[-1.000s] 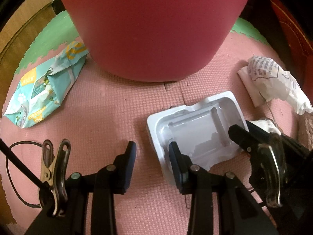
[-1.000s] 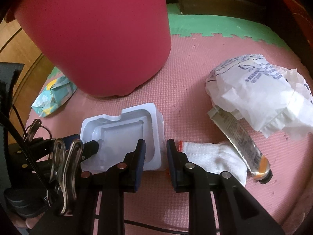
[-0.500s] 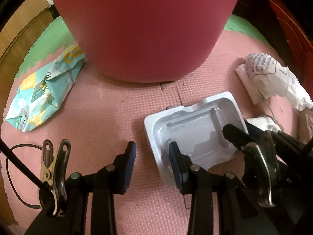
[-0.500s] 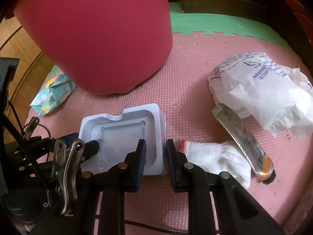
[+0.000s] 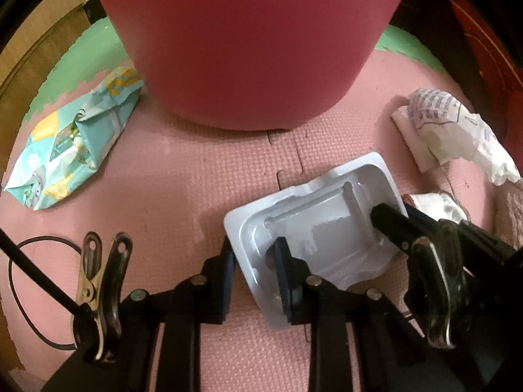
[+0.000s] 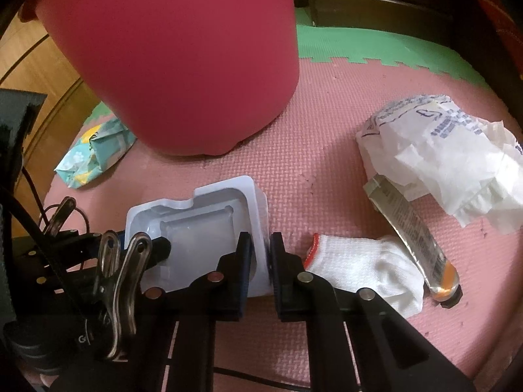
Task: Collect trash
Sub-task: 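Close the right tool on the blister tray edge beside the left tool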
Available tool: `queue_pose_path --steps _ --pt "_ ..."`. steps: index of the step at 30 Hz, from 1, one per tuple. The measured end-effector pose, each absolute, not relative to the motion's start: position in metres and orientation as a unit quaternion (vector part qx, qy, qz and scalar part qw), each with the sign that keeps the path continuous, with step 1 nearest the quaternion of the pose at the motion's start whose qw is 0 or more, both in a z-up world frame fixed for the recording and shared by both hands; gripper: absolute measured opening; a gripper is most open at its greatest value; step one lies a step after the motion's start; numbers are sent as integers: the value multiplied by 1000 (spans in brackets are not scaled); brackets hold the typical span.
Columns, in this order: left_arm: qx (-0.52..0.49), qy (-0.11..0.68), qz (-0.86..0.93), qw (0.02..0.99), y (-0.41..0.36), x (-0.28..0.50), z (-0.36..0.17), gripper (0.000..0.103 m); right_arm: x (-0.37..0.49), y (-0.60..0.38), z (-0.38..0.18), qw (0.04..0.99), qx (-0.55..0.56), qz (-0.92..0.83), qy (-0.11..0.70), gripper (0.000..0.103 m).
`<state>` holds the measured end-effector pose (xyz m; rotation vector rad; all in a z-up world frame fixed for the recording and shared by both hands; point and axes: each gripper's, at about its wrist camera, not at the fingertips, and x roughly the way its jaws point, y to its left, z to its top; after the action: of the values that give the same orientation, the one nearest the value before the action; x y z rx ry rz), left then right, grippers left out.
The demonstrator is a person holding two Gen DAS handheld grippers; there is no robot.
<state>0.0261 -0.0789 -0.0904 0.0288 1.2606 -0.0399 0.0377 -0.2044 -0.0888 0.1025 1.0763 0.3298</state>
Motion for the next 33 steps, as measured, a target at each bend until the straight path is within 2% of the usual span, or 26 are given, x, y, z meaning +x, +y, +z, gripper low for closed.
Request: queue_pose_path --steps 16,33 --pt "11 561 -16 828 -81 8 -67 23 28 -215 -73 851 68 162 495 13" --pt "1 489 -29 872 -80 -25 7 23 -15 -235 -10 879 107 162 435 13"
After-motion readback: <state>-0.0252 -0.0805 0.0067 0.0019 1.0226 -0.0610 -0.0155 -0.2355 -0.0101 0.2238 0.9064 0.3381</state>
